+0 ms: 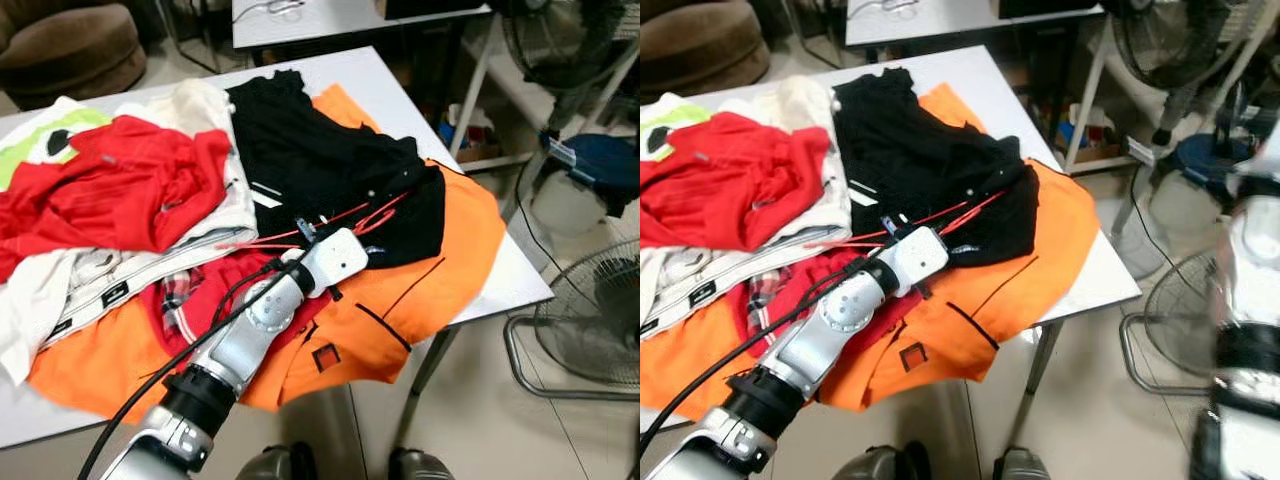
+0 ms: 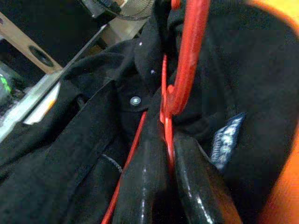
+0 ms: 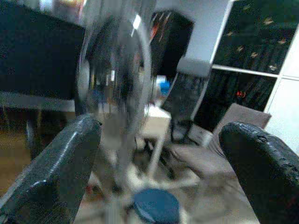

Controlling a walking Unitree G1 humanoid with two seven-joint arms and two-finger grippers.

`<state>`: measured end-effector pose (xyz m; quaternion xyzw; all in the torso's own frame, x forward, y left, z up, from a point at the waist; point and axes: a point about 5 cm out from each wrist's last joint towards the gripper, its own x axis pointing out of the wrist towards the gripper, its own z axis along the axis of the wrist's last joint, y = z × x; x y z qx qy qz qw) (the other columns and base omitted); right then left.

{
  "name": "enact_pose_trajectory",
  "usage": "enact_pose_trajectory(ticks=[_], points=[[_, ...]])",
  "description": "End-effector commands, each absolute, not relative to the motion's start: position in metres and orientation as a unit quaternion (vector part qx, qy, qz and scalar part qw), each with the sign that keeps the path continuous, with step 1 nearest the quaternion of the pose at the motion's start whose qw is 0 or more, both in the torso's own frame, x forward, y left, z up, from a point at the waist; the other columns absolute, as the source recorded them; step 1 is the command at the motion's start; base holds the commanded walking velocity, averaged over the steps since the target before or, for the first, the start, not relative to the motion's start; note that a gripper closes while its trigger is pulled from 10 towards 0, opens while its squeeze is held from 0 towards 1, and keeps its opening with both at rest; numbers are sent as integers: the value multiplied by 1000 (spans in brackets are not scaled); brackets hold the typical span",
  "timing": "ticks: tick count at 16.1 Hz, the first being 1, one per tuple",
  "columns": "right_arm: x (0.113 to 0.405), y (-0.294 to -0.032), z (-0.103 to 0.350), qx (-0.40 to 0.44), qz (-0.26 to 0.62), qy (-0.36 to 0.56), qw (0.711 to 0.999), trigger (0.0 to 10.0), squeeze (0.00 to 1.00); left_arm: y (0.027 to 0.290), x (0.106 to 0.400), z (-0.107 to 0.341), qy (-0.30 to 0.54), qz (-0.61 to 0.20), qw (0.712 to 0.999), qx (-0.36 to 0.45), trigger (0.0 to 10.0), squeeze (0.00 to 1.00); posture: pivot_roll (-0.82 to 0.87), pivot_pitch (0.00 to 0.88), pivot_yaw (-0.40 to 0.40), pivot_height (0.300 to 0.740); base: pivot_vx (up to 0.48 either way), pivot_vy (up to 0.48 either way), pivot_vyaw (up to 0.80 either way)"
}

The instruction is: Hang hanger

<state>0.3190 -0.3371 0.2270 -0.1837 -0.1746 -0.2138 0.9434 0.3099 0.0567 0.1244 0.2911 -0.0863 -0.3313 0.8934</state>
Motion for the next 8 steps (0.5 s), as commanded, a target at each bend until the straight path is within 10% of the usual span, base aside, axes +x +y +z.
enact_pose_trajectory(ticks=[1,8], points=[[320,-335,215,-199,-203,-148,947,10000,0,56,306,121,-80,-347,892,277,10000,0,-144,102,120,740,0,0,0],[325,-310,149,-222,-128,-26,966,10000,0,35,312,142,-94,-309,937,134,10000,0,-133,102,125,740,0,0,0]])
